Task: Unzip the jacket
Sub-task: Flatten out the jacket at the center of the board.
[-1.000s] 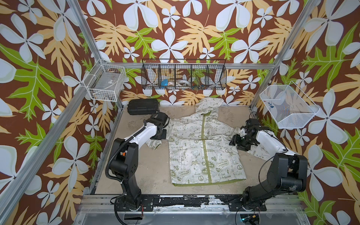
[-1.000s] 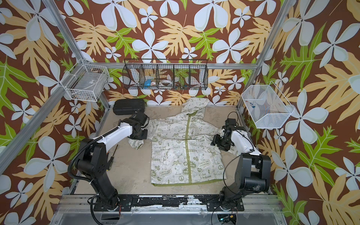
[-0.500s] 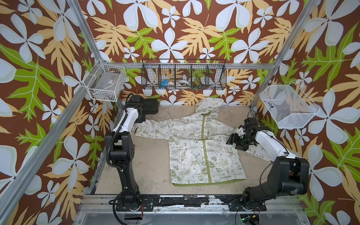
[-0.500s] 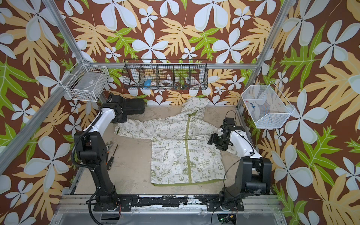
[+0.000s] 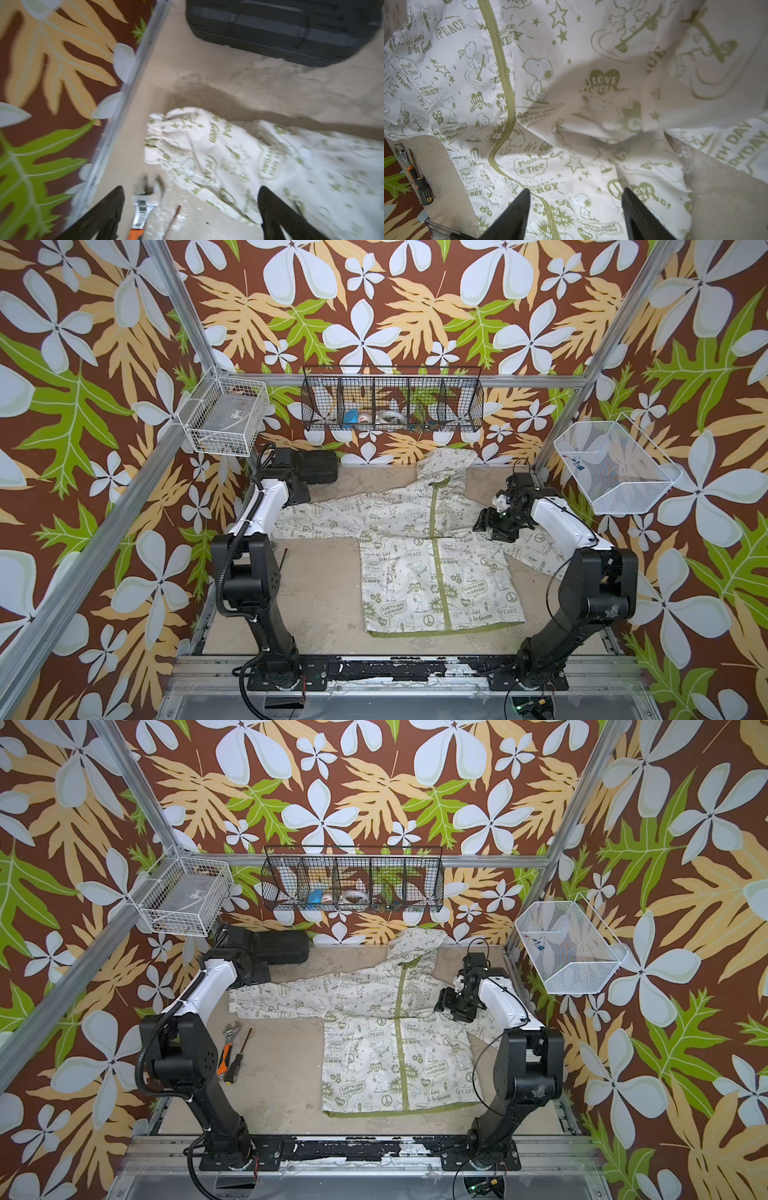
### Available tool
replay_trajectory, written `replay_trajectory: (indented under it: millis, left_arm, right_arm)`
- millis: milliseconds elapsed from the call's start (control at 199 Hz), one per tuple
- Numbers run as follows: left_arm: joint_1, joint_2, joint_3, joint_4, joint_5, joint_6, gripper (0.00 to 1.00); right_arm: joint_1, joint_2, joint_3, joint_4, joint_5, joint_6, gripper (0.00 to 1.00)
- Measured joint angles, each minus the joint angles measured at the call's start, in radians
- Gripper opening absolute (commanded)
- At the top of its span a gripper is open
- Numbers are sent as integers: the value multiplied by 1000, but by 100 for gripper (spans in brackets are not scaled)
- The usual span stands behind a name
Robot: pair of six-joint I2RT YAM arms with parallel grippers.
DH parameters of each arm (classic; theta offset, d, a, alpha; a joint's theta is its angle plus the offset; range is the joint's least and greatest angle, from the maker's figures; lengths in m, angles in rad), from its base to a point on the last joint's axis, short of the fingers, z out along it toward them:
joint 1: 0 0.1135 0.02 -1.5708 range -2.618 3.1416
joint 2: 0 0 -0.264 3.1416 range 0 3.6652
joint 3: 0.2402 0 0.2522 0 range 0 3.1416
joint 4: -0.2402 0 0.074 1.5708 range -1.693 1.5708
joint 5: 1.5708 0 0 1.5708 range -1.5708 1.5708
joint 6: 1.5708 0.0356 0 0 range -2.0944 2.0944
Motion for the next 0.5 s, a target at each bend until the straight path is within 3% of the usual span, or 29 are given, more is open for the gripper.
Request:
replay_trajectory:
  millis: [90, 256, 501]
  left_arm:
    - [-63, -62, -95, 55, 124, -48, 98]
    - [-249, -58, -161, 133, 306, -99, 83]
    - [-352, 44, -141, 174, 414, -203, 69]
  right_arm:
    - [27, 71, 39, 27, -1, -1, 58]
    - [42, 154, 53, 81, -4, -4, 48]
    - [42, 90, -253, 201, -49, -11, 44]
